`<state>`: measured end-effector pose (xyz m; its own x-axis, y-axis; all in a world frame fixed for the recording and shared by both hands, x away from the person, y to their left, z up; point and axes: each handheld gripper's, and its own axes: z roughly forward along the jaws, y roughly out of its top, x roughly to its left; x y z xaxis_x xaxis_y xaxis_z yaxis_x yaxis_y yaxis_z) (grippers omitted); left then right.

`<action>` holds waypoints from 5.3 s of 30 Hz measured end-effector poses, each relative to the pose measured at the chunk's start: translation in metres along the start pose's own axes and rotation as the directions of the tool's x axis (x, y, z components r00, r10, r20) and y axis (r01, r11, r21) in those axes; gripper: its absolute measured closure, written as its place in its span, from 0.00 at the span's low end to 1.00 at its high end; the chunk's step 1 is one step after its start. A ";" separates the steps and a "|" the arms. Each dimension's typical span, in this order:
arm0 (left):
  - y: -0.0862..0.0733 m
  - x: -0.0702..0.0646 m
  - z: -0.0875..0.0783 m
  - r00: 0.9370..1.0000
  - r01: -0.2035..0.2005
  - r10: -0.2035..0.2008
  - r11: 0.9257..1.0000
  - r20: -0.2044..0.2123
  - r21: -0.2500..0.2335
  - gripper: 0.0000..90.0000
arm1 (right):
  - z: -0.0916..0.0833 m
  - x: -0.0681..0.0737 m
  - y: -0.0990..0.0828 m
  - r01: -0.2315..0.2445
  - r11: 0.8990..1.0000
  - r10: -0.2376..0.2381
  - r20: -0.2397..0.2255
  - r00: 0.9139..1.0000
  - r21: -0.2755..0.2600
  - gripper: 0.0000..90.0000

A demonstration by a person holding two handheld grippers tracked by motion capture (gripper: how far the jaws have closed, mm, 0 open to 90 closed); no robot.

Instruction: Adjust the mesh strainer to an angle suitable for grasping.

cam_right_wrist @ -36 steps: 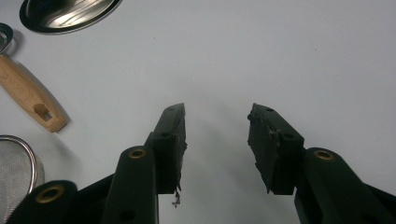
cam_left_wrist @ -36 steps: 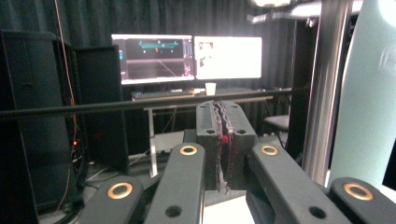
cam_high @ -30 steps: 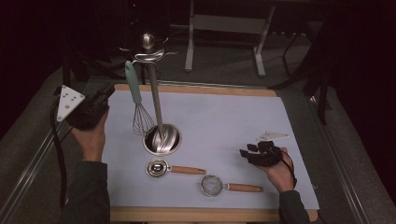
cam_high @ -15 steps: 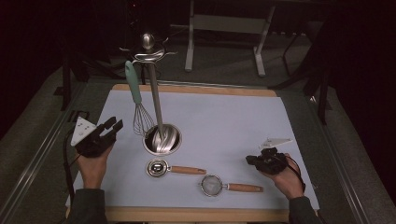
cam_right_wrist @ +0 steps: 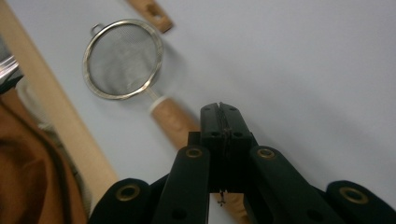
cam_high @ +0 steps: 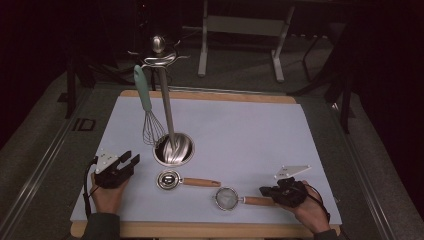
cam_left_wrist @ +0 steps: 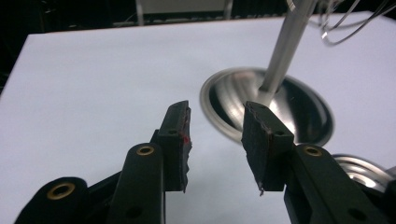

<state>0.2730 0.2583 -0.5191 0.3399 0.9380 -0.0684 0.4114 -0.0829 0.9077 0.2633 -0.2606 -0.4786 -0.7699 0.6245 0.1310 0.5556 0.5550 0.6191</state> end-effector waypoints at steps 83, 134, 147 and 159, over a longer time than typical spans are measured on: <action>-0.012 0.010 0.017 0.998 0.058 -0.054 0.995 -0.045 0.079 0.66 | 0.132 0.001 0.136 0.033 0.982 -0.056 0.122 0.991 0.183 0.87; -0.012 0.009 0.018 0.998 0.050 -0.046 0.995 -0.051 0.084 0.66 | 0.108 0.014 0.150 -0.007 0.973 0.014 -0.027 1.000 0.232 0.79; -0.012 0.009 0.018 0.998 0.050 -0.046 0.995 -0.051 0.084 0.66 | 0.093 0.016 0.158 -0.007 0.988 0.018 -0.066 0.998 0.156 0.79; -0.012 0.009 0.018 0.998 0.050 -0.046 0.995 -0.052 0.084 0.66 | 0.084 0.026 0.167 0.008 0.995 0.001 -0.085 0.996 0.098 0.79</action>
<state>0.2861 0.2614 -0.5380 0.2766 0.9569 -0.0882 0.4977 -0.0642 0.8650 0.3626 -0.1060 -0.4366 -0.7933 0.5762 0.1965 0.5778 0.6111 0.5410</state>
